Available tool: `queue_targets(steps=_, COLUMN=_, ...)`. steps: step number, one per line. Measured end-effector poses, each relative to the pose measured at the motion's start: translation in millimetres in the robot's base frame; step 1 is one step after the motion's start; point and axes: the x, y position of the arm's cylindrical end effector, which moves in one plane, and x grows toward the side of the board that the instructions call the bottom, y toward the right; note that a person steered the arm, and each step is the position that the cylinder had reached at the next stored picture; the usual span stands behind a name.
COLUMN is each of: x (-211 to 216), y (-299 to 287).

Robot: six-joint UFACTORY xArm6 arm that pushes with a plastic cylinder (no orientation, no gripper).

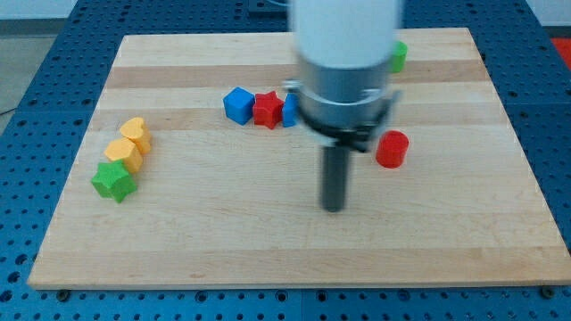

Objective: Place the red circle to the right of the blue triangle

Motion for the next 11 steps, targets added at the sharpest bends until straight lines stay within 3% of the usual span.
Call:
queue_targets(steps=1, x=-22.1, y=59.1)
queue_targets(steps=2, x=-70.6, y=66.1)
queue_targets(steps=3, x=-92.4, y=66.1)
queue_targets(steps=4, x=-73.6, y=68.4)
queue_targets(steps=5, x=-87.9, y=66.5)
queue_targets(steps=6, x=-130.6, y=36.4)
queue_targets(steps=7, x=-142.7, y=13.7)
queue_targets(steps=9, x=-113.9, y=26.3)
queue_targets(steps=11, x=-118.5, y=-17.7)
